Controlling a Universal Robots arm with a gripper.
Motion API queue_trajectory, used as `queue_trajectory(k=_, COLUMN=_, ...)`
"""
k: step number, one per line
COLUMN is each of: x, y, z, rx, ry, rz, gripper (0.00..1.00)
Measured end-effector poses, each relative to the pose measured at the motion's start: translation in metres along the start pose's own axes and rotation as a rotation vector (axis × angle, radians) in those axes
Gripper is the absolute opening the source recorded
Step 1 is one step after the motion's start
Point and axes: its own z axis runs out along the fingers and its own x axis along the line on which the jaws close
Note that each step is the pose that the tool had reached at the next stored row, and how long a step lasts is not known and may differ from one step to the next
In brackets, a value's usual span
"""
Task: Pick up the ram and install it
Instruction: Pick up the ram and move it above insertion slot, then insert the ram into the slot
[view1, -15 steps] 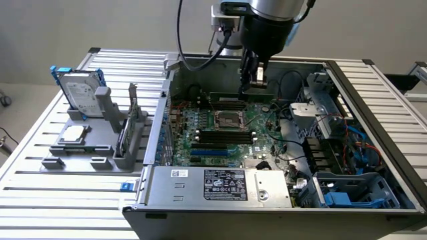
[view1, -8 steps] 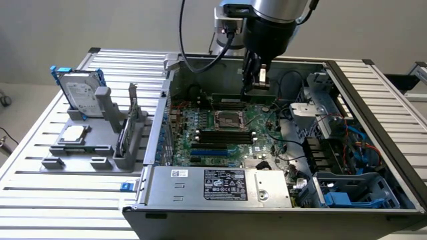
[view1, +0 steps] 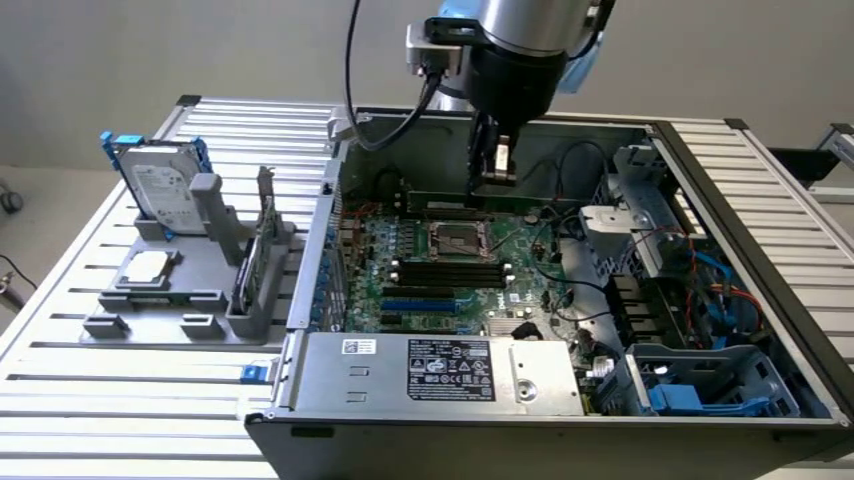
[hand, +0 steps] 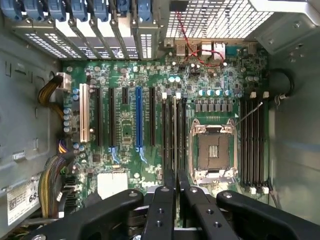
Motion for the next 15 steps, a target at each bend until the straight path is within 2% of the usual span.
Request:
queue_trajectory(k=3, x=-0.0042, y=0.0084, z=0.0064, rx=0.0012, ry=0.0001, rz=0.003, gripper=0.14)
queue_trajectory(k=14, x=-0.0054, y=0.0083, z=0.0079, rx=0.0011, ry=0.0014, rz=0.002, gripper=0.14)
queue_trajectory(k=15, x=-0.0054, y=0.0083, z=0.0079, rx=0.0012, ry=0.0028, rz=0.003, gripper=0.14)
